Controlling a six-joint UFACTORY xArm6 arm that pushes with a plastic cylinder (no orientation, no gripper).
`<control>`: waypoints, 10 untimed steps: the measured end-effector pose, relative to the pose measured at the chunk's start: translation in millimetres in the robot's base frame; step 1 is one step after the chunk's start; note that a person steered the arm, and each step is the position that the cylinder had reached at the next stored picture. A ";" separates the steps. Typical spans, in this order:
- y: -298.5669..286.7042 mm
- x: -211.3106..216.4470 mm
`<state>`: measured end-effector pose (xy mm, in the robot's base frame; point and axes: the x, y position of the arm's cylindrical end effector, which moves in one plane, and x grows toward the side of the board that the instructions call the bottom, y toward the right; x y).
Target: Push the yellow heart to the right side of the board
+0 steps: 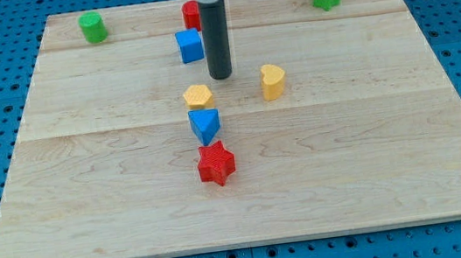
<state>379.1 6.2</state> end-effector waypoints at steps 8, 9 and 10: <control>117.6 102.4; 53.0 111.5; -32.4 111.5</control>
<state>490.6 -26.2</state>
